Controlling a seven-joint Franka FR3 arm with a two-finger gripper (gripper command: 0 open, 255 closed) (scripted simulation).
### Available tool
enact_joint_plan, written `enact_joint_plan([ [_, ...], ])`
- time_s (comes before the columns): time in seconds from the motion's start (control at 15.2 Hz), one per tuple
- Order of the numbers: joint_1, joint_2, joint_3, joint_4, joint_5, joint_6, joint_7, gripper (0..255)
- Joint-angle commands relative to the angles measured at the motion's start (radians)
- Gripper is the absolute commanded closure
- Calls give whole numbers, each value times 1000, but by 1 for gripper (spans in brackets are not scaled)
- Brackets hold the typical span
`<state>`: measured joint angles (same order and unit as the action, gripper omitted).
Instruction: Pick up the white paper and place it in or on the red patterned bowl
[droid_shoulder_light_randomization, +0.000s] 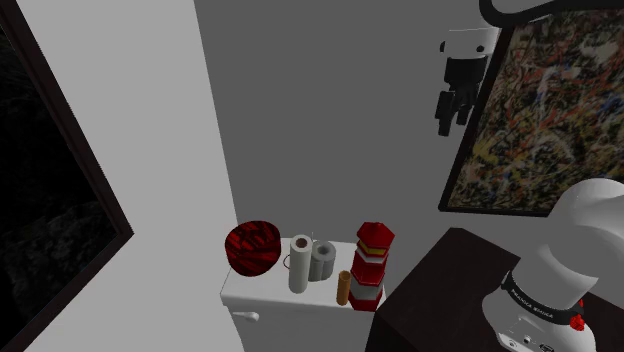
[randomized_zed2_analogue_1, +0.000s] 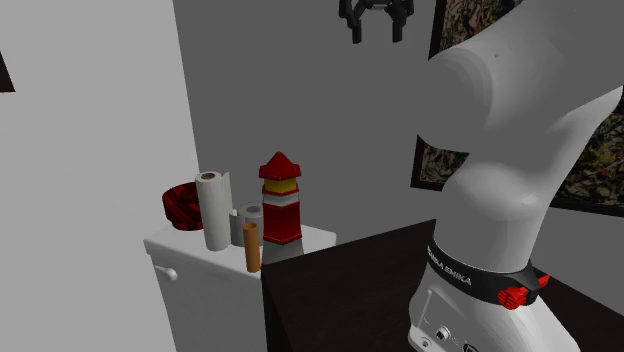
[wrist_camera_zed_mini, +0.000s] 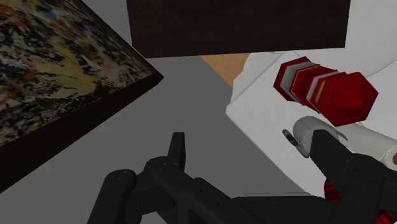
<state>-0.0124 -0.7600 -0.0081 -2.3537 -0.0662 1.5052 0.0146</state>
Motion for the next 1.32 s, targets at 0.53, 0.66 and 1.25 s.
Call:
enact_joint_plan([
  [0.53,37,49,62,-205,70,311,90,0],
  [0.66,47,80,80,-242,86,394,110,0],
  [1.25,87,323,168,-329,142,794,207,0],
])
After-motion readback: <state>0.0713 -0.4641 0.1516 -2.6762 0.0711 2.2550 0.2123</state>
